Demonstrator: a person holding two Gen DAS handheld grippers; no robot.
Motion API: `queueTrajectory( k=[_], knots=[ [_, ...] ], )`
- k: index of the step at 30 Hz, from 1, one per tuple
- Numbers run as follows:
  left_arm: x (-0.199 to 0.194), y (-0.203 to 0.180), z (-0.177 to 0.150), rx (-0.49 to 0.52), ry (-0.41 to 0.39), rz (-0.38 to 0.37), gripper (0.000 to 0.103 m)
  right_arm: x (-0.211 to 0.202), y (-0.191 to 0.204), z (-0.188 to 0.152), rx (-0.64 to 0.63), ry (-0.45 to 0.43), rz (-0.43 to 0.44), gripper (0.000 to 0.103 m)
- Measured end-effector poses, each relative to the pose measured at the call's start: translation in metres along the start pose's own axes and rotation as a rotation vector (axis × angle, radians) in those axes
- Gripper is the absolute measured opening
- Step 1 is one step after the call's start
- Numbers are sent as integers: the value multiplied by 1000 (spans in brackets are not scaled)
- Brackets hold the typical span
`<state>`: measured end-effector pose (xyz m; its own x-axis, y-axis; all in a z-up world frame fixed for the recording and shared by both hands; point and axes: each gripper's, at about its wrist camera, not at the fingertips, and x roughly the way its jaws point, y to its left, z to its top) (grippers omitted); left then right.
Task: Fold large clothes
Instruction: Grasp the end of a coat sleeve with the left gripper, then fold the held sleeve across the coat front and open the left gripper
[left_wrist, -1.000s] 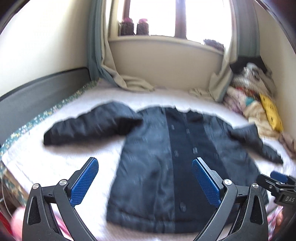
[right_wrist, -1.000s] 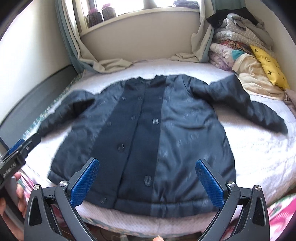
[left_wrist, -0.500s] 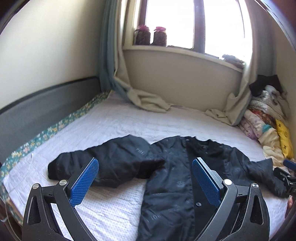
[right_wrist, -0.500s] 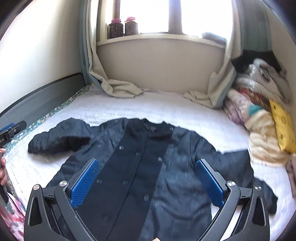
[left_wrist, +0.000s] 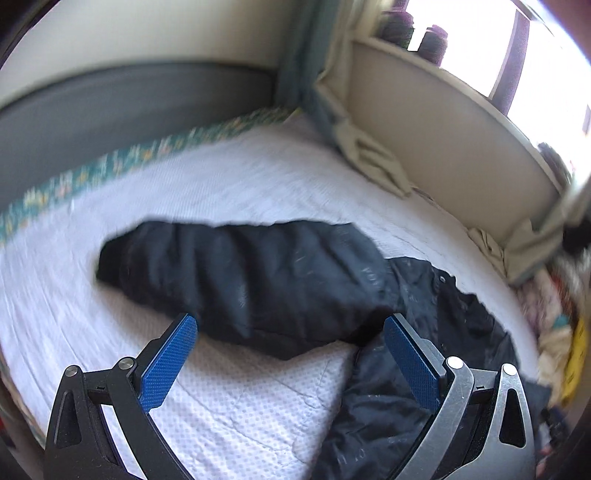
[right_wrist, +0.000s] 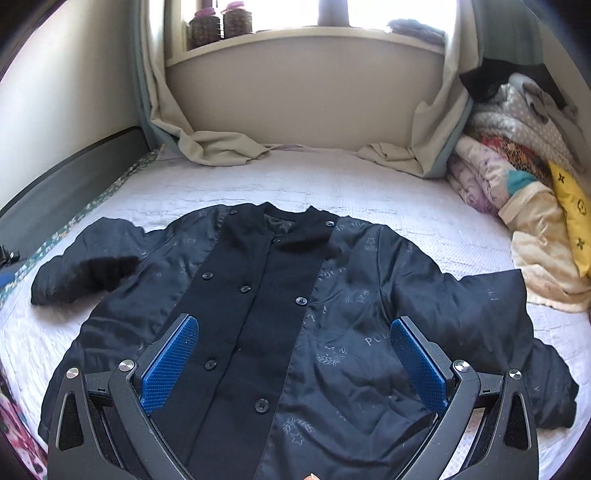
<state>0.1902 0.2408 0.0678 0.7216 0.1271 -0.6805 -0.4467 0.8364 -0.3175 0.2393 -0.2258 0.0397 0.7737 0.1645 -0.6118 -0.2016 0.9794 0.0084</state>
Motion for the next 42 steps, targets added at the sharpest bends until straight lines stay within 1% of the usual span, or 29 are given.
queueTrajectory(
  k=[2,4,7,9,11,13,14,16,18,21,23,25,26,28,29,30,31,34,35,36,39,42],
  knots=[
    [10,16,0,-75,41,-11,102,3,-2,2,16,6,-18,103],
    [21,24,-1,-114,79,-3,102,9,-2,3,33,28,-2,103],
    [35,35,-2,-159,141,18,100,11,1,5,34,37,20,103],
    [49,46,-2,-234,199,-9,99,12,5,6,25,41,31,103],
    [66,62,-4,-349,268,-69,93,14,8,6,19,47,42,103],
    [80,78,-7,-466,322,-125,91,16,10,5,16,59,56,103],
    [86,85,-8,-513,336,-134,91,17,11,4,16,64,60,103],
    [95,91,-6,-541,349,-126,91,19,12,4,16,71,64,103],
    [107,94,-2,-565,366,-147,91,20,11,4,20,72,65,103],
    [120,104,-3,-656,363,-174,90,21,10,5,27,75,64,103],
    [129,113,-3,-709,335,-177,85,21,10,5,27,77,63,103],
    [135,121,-4,-750,312,-193,68,22,9,5,27,79,63,103],
    [137,126,-7,-778,302,-209,64,22,9,4,28,80,64,103],
    [136,134,-10,-815,275,-229,42,23,7,4,32,84,64,103],
    [133,135,-9,-812,247,-231,36,23,6,4,34,85,64,103],
    [126,135,-6,-792,212,-230,25,24,5,4,37,87,64,103],
    [121,133,-3,-771,187,-230,18,25,4,4,41,89,65,103],
    [97,115,11,-644,82,-225,15,26,1,6,66,96,78,103],
    [91,112,10,-604,58,-223,14,26,0,7,74,96,81,103],
    [83,101,14,-546,32,-223,14,26,-2,8,84,95,82,103],
    [66,67,20,-420,-12,-233,13,24,-5,12,99,85,71,103],
    [48,19,24,-270,-46,-234,13,23,-9,15,108,71,48,103]
  ],
)
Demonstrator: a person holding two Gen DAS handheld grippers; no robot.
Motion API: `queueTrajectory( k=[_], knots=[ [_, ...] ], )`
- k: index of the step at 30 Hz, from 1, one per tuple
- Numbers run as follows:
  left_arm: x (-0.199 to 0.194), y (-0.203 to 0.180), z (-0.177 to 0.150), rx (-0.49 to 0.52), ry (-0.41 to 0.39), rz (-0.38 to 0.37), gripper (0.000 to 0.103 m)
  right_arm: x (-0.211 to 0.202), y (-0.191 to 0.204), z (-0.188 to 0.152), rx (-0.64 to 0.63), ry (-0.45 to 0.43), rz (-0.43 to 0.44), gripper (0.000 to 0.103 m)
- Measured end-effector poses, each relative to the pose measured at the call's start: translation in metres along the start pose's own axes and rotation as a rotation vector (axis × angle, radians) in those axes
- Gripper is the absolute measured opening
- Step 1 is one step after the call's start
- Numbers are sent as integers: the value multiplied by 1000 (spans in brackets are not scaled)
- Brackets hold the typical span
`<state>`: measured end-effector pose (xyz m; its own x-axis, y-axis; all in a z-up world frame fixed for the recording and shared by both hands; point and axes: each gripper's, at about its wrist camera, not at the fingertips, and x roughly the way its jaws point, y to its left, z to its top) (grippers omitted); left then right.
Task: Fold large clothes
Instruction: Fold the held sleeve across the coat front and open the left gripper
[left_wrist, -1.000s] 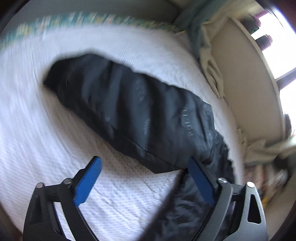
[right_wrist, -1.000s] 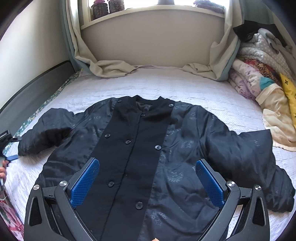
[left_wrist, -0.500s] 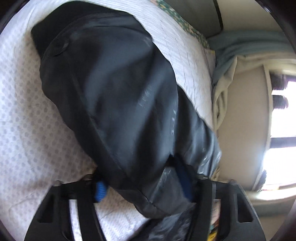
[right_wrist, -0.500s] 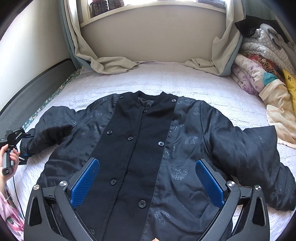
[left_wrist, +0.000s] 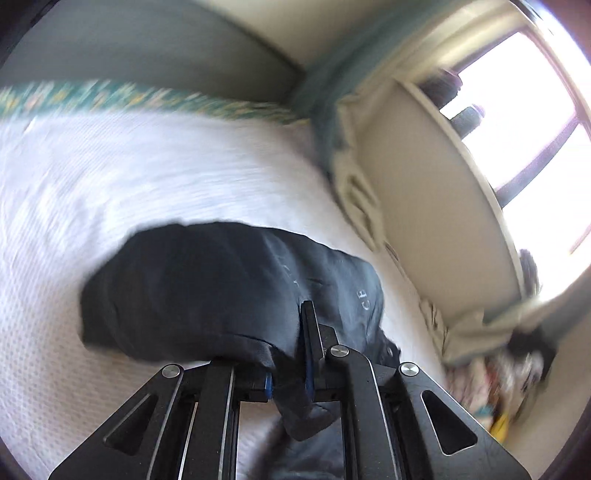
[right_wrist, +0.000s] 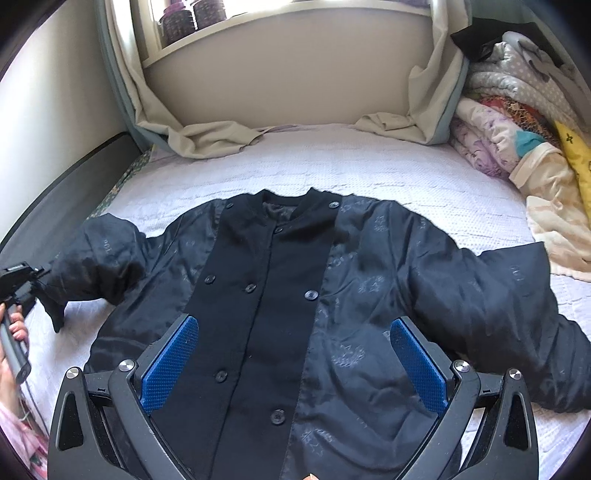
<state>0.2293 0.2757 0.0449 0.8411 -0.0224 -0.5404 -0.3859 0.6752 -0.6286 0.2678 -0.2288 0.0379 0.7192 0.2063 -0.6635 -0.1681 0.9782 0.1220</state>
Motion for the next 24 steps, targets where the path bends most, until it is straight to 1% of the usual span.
queueTrajectory(
  k=[3,5,6,8,10,12,13,15,17,18,19,20,21,22,23,24],
  knots=[
    [-2,-62,-16,170,-22,13,13,0,-7,4,21,-5,-22,103],
    [0,-110,-34,289,-29,20,13,1,-10,5,31,-5,-33,103],
    [0,-131,-46,339,-27,11,13,1,-10,6,34,-4,-40,103],
    [4,-162,-70,416,-4,-14,14,3,-11,7,34,-3,-50,103],
    [17,-190,-94,486,31,-31,14,4,-11,8,30,0,-52,103],
    [32,-207,-123,536,88,-42,14,4,-10,7,24,1,-51,103],
    [43,-213,-141,561,131,-41,16,4,-10,7,20,1,-50,103],
    [61,-221,-170,603,194,-28,23,2,-11,8,14,-3,-50,103],
    [74,-226,-205,650,253,-16,34,1,-13,8,12,-4,-53,103],
    [79,-225,-220,668,278,-8,38,0,-15,9,16,-3,-54,103],
    [86,-222,-234,687,306,0,47,0,-17,9,21,1,-55,103],
    [90,-220,-243,702,323,9,63,0,-19,9,27,7,-56,103],
    [92,-219,-250,717,339,19,72,1,-22,10,33,19,-55,103],
    [92,-217,-257,732,359,26,90,4,-25,10,37,34,-54,103],
    [92,-217,-260,738,369,26,101,6,-27,9,39,48,-56,103],
    [89,-215,-263,747,377,23,102,9,-29,8,43,66,-62,103]
  ],
)
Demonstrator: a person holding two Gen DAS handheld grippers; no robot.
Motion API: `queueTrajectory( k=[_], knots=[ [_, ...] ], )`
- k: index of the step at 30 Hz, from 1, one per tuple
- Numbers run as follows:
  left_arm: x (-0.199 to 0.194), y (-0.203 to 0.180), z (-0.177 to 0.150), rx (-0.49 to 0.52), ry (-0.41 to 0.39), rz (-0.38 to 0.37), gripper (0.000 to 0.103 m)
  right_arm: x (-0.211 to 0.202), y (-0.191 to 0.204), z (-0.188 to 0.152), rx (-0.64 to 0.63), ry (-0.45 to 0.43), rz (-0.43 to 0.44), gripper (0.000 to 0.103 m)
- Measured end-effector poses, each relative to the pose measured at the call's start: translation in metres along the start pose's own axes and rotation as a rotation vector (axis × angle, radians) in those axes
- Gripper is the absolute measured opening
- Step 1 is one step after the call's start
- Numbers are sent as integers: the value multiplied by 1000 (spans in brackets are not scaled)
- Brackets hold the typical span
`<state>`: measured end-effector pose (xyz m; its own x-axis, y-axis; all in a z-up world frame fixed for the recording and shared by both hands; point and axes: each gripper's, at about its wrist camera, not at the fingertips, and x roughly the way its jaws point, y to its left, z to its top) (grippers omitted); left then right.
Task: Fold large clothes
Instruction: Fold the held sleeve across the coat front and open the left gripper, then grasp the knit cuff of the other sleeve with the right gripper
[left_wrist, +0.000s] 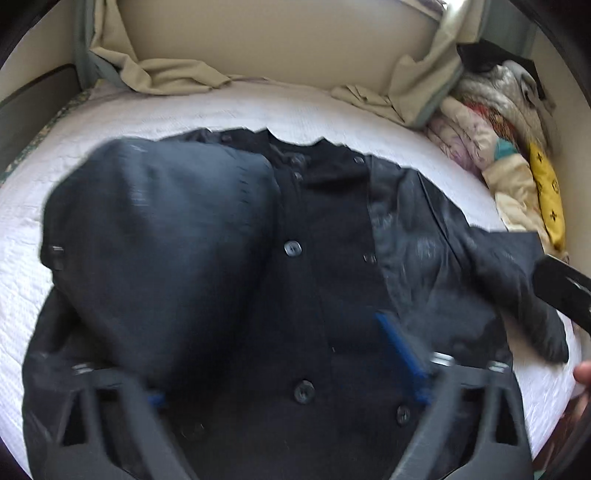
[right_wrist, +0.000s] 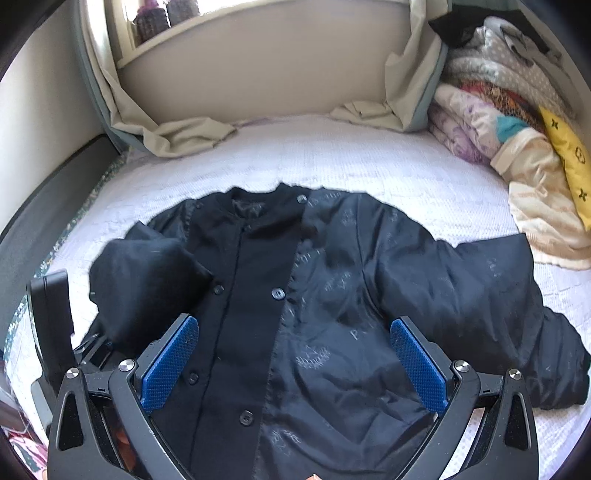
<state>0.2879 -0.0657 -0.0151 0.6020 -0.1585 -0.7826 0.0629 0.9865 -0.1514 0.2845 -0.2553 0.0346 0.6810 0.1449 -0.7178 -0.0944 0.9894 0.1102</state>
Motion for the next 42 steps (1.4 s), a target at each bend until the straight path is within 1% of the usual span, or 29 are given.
queueTrajectory(
  k=[4,7,10,12,13,15,16,18,20,21,23,24,26,28,29,32,33,34,37,39,42],
  knots=[
    [-13,2,-13,60,33,-3,102,15,-5,-6,0,75,-14,103],
    [-35,10,-22,87,19,-26,102,28,-2,-15,-22,134,-29,103],
    [-54,11,-30,119,-11,-31,102,42,6,-27,-59,185,-42,103],
    [-64,5,-35,164,-45,-27,102,55,12,-35,-85,219,-48,103],
    [-72,0,-38,199,-74,-25,102,61,15,-40,-96,238,-53,103],
    [-85,-6,-43,249,-141,-27,102,72,18,-47,-111,263,-73,103],
    [-95,-7,-46,271,-187,-25,102,79,19,-53,-118,278,-88,103],
    [-108,-5,-46,283,-230,-34,102,88,19,-61,-125,303,-111,103],
    [-116,2,-40,279,-242,-47,102,98,17,-70,-133,321,-135,103],
    [-120,7,-36,272,-258,-37,102,100,17,-74,-137,317,-138,103],
    [-127,23,-25,228,-298,5,102,103,16,-78,-131,300,-142,103],
    [-129,34,-19,194,-302,6,102,105,14,-81,-117,297,-142,103],
    [-130,56,-6,109,-296,-7,102,108,11,-83,-88,308,-142,103],
    [-131,79,5,15,-288,15,102,111,10,-83,-77,318,-146,103],
    [-131,91,9,-39,-287,38,102,112,10,-81,-79,322,-149,103],
    [-132,120,17,-167,-271,77,102,110,19,-74,-124,301,-179,102],
    [-131,130,20,-205,-258,86,102,104,27,-71,-143,275,-183,96],
    [-131,137,20,-228,-253,91,102,97,37,-67,-158,243,-165,91],
    [-133,157,22,-302,-251,121,102,72,70,-56,-200,167,-74,83],
    [-134,166,23,-330,-248,137,102,55,95,-49,-244,106,-35,80],
    [-137,178,24,-371,-238,147,102,37,137,-34,-306,20,16,80]
  ],
)
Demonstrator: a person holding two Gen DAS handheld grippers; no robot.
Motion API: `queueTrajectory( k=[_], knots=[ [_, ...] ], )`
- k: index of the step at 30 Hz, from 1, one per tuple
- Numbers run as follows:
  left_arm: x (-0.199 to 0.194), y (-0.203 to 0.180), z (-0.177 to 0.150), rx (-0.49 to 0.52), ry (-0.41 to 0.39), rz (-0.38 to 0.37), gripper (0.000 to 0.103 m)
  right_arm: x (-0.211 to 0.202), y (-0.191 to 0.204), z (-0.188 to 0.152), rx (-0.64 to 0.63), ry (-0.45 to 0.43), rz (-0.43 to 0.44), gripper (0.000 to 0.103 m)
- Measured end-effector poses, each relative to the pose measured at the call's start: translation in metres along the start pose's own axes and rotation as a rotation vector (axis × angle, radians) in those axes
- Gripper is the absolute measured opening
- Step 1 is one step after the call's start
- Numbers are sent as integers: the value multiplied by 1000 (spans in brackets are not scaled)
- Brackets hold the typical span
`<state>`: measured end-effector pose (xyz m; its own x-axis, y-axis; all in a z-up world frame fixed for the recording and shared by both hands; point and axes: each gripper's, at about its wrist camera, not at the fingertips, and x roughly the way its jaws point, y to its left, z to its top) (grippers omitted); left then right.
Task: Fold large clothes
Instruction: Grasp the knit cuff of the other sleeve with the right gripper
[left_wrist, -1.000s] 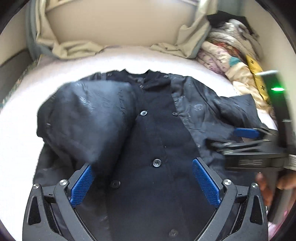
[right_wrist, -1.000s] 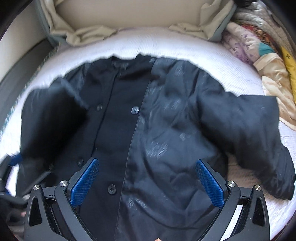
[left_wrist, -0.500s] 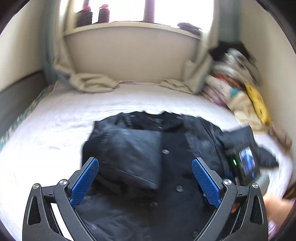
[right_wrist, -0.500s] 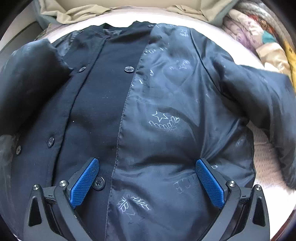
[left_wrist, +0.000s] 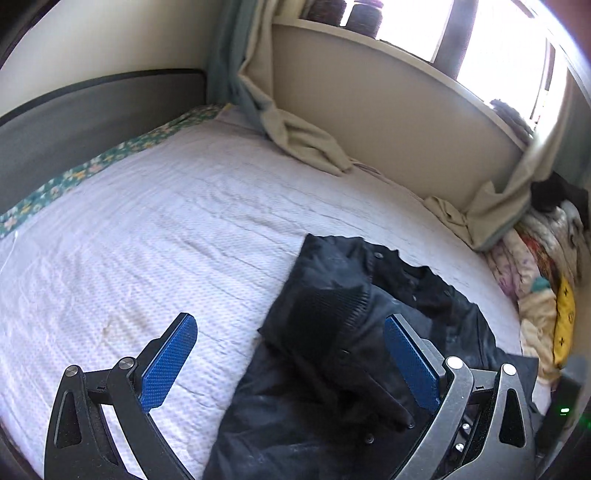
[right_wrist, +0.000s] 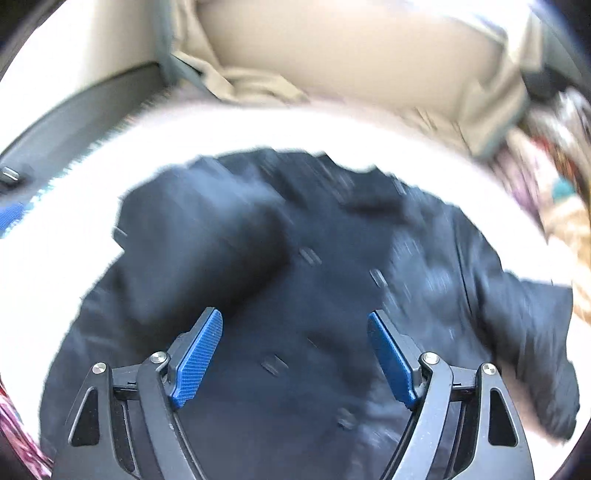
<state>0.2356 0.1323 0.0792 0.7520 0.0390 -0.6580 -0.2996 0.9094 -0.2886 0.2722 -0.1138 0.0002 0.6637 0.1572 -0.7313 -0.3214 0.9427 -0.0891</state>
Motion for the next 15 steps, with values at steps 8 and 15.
queueTrajectory(
  k=[8,15],
  knots=[
    [-9,27,11,-81,0,22,102,33,89,52,-204,-4,68,80],
    [-3,31,11,-92,33,34,102,95,113,43,-301,73,-13,75]
  ],
)
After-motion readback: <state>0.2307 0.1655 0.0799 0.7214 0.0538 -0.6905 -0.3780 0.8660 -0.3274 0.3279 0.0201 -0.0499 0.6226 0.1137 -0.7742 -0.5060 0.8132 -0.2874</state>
